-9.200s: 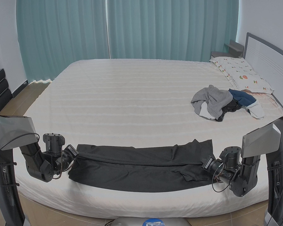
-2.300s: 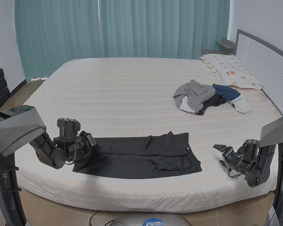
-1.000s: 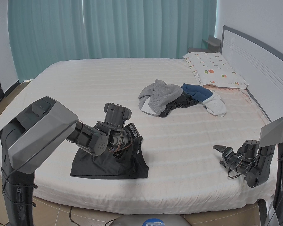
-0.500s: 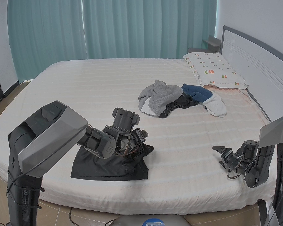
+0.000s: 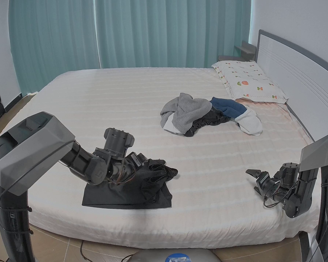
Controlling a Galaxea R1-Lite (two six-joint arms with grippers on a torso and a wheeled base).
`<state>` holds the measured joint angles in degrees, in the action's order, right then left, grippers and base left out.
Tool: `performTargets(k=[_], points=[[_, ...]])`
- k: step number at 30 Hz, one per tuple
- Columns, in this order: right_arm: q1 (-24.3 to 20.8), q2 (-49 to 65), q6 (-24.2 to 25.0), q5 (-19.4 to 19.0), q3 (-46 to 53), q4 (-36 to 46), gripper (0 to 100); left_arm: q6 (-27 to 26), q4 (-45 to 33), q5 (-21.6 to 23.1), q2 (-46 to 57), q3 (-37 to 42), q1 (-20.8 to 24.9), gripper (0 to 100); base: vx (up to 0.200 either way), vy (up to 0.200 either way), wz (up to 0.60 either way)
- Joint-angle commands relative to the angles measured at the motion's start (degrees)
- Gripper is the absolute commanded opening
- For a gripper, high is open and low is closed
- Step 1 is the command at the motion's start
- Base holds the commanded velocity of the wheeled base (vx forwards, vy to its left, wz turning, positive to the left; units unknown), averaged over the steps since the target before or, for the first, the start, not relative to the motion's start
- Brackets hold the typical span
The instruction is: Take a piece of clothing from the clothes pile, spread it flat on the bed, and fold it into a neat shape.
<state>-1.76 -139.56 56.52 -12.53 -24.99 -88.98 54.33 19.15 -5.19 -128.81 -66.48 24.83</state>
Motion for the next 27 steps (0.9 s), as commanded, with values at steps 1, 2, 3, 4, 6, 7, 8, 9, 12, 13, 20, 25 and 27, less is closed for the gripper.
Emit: performTargets(k=[1,2,3,4,6,7,8,9,12,13,20,25,27], points=[[0.00,-0.01,0.00,-0.04,0.12,-0.76,100,3.50,4.67,3.61,4.79,8.03,-5.85,100,-0.200,0.000,0.00],[0.00,-0.01,0.00,-0.04,0.12,-0.76,100,5.08,6.07,5.02,4.88,9.79,-7.17,100,0.000,0.000,0.00],[0.00,-0.01,0.00,-0.04,0.12,-0.76,100,5.08,6.07,5.02,4.88,9.79,-7.17,100,0.000,0.000,0.00],[0.00,-0.01,0.00,-0.04,0.03,-0.76,100,6.22,7.04,6.78,4.53,11.28,-8.57,100,0.000,0.000,0.00],[0.00,-0.01,0.00,-0.04,0.03,-0.76,100,7.10,7.22,8.09,4.18,11.72,-9.72,100,0.000,0.000,0.00],[0.00,-0.01,0.00,-0.04,0.03,-0.76,100,8.68,7.22,9.15,3.83,11.72,-10.51,100,0.000,0.000,0.00],[0.00,-0.10,-0.09,-0.04,0.03,-0.76,100,10.18,7.30,9.85,3.65,11.46,-10.77,100,0.000,0.000,0.00],[0.00,-0.01,0.00,-0.04,0.03,-0.76,100,10.71,7.30,10.12,3.56,11.37,-10.77,100,0.000,0.000,0.00],[0.00,-0.10,-0.09,-0.04,0.03,-0.76,100,13.25,8.27,11.43,3.74,10.66,-13.32,100,0.000,0.000,0.00],[0.00,-0.10,-0.09,-0.04,0.03,-0.76,100,13.34,8.80,11.87,3.91,10.75,-14.20,100,0.000,0.000,0.00],[-0.09,0.08,-0.09,0.05,-0.15,-0.76,100,14.22,11.96,16.88,3.74,11.54,-18.33,100,0.000,0.114,0.00],[-3.43,0.95,-0.09,1.02,0.12,-0.67,100,14.31,12.23,17.32,2.68,11.72,-18.77,100,0.000,0.200,0.00],[-5.54,1.13,-0.62,3.74,0.38,-0.67,100,14.22,12.23,17.32,2.33,11.81,-18.68,100,0.000,0.200,0.00]])
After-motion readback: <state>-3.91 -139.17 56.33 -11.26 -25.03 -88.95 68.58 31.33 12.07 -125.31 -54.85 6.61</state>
